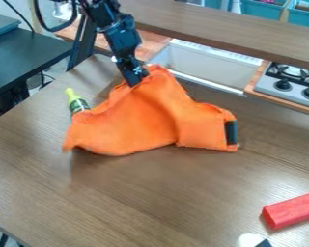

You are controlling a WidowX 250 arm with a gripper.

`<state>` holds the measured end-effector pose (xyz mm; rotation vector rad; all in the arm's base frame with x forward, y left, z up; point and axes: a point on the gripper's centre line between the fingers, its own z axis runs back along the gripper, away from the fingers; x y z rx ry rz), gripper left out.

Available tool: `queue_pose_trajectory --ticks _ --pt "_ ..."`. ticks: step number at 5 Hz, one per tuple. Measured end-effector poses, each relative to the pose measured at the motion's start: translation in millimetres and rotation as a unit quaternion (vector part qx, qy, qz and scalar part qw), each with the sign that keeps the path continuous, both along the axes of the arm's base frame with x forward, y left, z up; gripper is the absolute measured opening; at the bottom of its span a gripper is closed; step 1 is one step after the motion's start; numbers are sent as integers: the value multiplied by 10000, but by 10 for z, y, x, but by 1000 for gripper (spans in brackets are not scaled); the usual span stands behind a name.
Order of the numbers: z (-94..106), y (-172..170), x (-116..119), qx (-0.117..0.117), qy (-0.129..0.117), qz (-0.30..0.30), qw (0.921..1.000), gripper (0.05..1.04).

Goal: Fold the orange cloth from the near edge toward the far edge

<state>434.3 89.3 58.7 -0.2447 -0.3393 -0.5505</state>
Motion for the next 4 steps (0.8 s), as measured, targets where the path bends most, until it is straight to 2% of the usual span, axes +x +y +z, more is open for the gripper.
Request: queue_pose_trajectory --ticks 3,4 --pt "-82 152 232 152 25 31 9999 108" --pt "-226 223 304 170 272 -237 9992 266"
